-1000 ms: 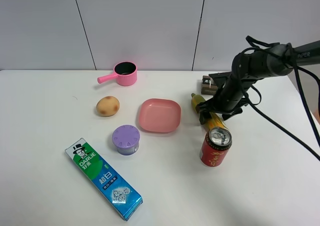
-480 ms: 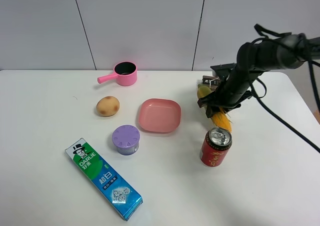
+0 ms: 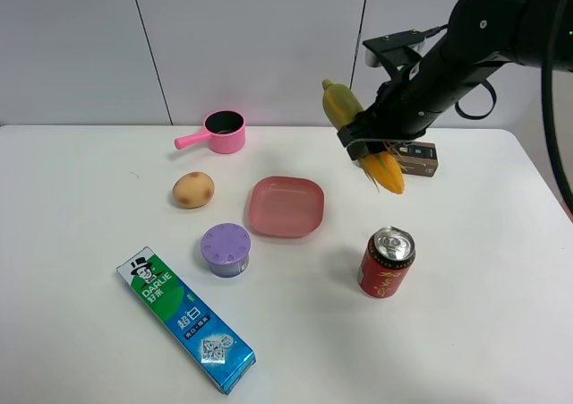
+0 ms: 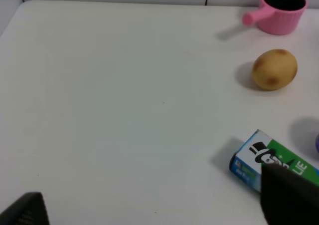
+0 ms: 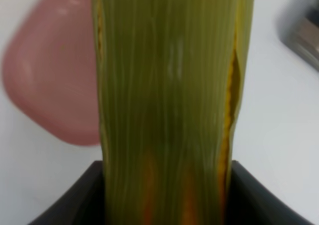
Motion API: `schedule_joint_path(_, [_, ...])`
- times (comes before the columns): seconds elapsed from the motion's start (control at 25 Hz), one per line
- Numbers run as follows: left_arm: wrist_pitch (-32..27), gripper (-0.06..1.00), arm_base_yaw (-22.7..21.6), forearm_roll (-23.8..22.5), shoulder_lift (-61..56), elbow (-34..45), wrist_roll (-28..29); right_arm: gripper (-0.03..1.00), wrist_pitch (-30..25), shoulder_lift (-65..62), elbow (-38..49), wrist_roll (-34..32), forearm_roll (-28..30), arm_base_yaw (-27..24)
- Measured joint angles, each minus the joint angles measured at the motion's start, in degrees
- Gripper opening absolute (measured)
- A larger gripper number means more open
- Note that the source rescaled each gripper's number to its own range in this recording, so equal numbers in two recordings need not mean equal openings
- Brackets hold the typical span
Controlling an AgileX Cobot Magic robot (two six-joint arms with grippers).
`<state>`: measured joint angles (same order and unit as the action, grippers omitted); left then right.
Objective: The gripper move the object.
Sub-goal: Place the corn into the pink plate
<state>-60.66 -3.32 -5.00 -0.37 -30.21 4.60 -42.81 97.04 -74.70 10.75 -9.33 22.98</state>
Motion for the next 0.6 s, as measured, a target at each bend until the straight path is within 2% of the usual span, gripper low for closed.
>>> schedule_joint_path(0.2, [0.0,1.0,0.0,0.0,0.0,0.0,0.0,0.0,-2.6,3.7,-9.6,-0.1,-0.3,3.9])
schedule_joint_path(0.4, [0.0,1.0,0.0,0.0,0.0,0.0,0.0,0.0,-10.4,11.5,-18.8,-1.9,-0.3,6.0])
schedule_joint_path(0.6, [0.0,1.0,0.0,0.0,0.0,0.0,0.0,0.0,-13.4,17.3,-20.2,-4.0,1.1,8.0])
